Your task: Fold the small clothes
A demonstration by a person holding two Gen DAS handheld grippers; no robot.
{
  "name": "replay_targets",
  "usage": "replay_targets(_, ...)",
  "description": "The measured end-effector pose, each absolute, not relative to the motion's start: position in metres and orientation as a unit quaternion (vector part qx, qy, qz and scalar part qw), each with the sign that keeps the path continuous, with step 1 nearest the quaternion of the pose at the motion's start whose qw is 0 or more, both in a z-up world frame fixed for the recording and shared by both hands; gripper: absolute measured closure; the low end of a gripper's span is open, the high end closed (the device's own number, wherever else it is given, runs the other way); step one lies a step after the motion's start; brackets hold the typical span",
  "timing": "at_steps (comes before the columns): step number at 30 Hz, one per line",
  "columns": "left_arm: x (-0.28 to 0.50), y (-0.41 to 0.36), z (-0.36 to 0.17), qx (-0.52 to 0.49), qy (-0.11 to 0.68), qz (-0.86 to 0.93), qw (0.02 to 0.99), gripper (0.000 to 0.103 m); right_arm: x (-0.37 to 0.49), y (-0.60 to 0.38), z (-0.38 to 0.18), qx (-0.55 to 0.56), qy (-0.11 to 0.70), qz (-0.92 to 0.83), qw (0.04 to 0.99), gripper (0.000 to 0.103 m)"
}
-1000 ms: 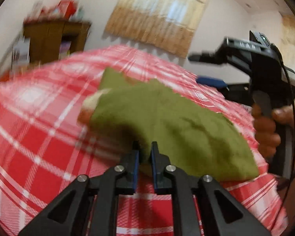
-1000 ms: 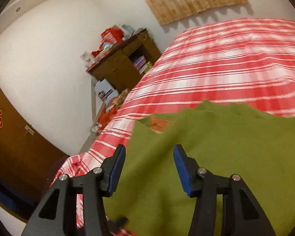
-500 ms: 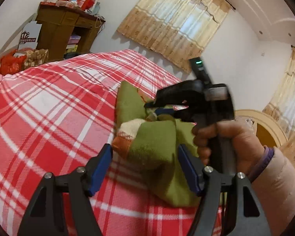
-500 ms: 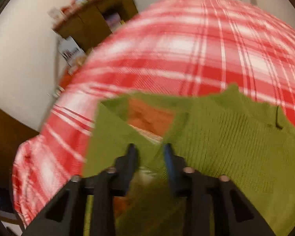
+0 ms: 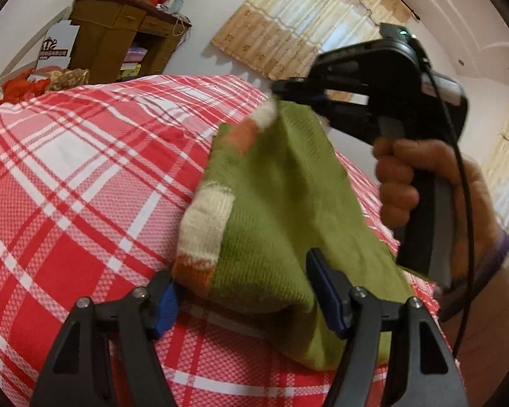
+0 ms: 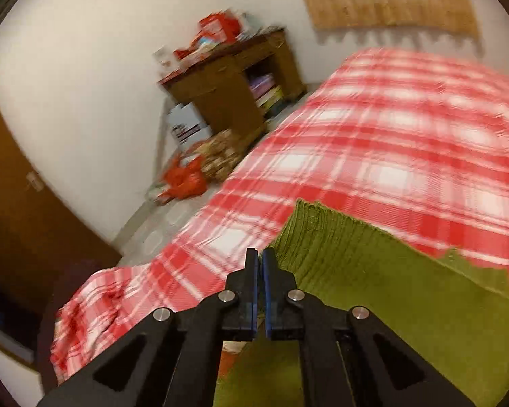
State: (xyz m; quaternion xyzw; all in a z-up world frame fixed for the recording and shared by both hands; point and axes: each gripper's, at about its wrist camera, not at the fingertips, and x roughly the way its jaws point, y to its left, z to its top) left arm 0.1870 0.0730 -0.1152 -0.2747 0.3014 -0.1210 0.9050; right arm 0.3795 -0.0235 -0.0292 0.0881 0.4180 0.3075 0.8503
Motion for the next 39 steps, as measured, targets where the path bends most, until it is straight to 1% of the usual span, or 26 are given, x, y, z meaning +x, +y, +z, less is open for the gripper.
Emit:
replay_targets(1,0.187,0.074,-0.115,-0.277,0.3,-0.122,0.905,0.032,0.386,-0.022,-0.037,0.103,0.433,0.327,0.834,0.1)
replay_targets(2,0.187,0.074,-0.116,-0.277,0.299,-0.122,0.905,0.032,0.392,-0.018,-0.048,0.109,0.464,0.326,0.816,0.1)
replay_targets(3,0.187,0.075,-0.116,-0.277,0.297,-0.122,0.906,0.032,0.391,-0.016,-0.052,0.101,0.477,0.316,0.814,0.1)
replay_targets(8,0.187,0.074,-0.118,-0.281,0.293,-0.122,0.906,0.032,0.38,-0.015,-0.049,0.034,0.48,0.274,0.833,0.099)
replay_targets(10,0.186,0.077,-0.118,-0.294,0.287,-0.128,0.903,0.03,0.379,-0.009,-0.048,-0.002,0.481,0.261,0.837,0.099)
replay_targets(12,0.187,0.081,-0.118,-0.305,0.282,-0.13,0.9,0.03,0.384,-0.005,-0.057,-0.024,0.492,0.25,0.834,0.094)
replay_targets(13,0.187,0.081,-0.119,-0.307,0.282,-0.13,0.899,0.03,0.39,-0.004,-0.064,-0.028,0.497,0.249,0.831,0.079)
replay_targets(14,0.188,0.082,-0.119,-0.307,0.283,-0.131,0.899,0.03,0.392,0.001,-0.072,-0.029,0.506,0.25,0.825,0.052)
replay_targets(15,0.188,0.082,-0.119,-0.305,0.283,-0.131,0.9,0.03,0.393,0.003,-0.078,-0.03,0.506,0.251,0.825,0.043)
replay_targets(16,0.188,0.082,-0.119,-0.304,0.283,-0.131,0.9,0.03,0.393,0.008,-0.083,-0.038,0.503,0.251,0.826,0.039)
replay_targets(17,0.189,0.082,-0.12,-0.303,0.284,-0.13,0.901,0.03,0.391,0.011,-0.086,-0.047,0.504,0.249,0.826,0.038)
replay_targets(22,0.193,0.081,-0.12,-0.302,0.289,-0.13,0.899,0.029,0.389,0.032,-0.101,-0.121,0.5,0.238,0.824,0.039)
replay_targets(24,0.195,0.082,-0.12,-0.307,0.289,-0.134,0.897,0.027,0.388,0.041,-0.108,-0.163,0.5,0.228,0.819,0.042)
replay_targets(25,0.196,0.082,-0.119,-0.307,0.29,-0.139,0.896,0.024,0.385,0.045,-0.109,-0.184,0.496,0.224,0.819,0.046)
replay_targets(27,0.198,0.081,-0.117,-0.303,0.295,-0.138,0.896,0.023,0.381,0.044,-0.107,-0.202,0.486,0.212,0.823,0.062)
replay_targets(28,0.199,0.08,-0.117,-0.3,0.3,-0.133,0.896,0.023,0.382,0.038,-0.104,-0.19,0.487,0.213,0.826,0.074)
replay_targets(29,0.203,0.077,-0.116,-0.29,0.307,-0.121,0.898,0.026,0.385,0.028,-0.1,-0.164,0.489,0.216,0.829,0.086)
replay_targets(30,0.206,0.074,-0.114,-0.277,0.314,-0.111,0.901,0.036,0.388,0.019,-0.096,-0.136,0.493,0.22,0.831,0.088)
replay_targets(31,0.208,0.073,-0.114,-0.272,0.318,-0.108,0.902,0.054,0.389,0.009,-0.092,-0.105,0.495,0.226,0.832,0.09)
replay_targets(33,0.215,0.073,-0.116,-0.275,0.339,-0.115,0.892,0.068,0.386,-0.014,-0.078,-0.04,0.487,0.24,0.839,0.091)
replay_targets(36,0.212,0.071,-0.112,-0.266,0.33,-0.111,0.899,0.075,0.374,-0.055,-0.054,0.056,0.46,0.269,0.845,0.091)
replay_targets(39,0.199,0.048,-0.091,-0.192,0.295,-0.103,0.93,0.077,0.363,-0.097,-0.041,0.128,0.435,0.283,0.845,0.091)
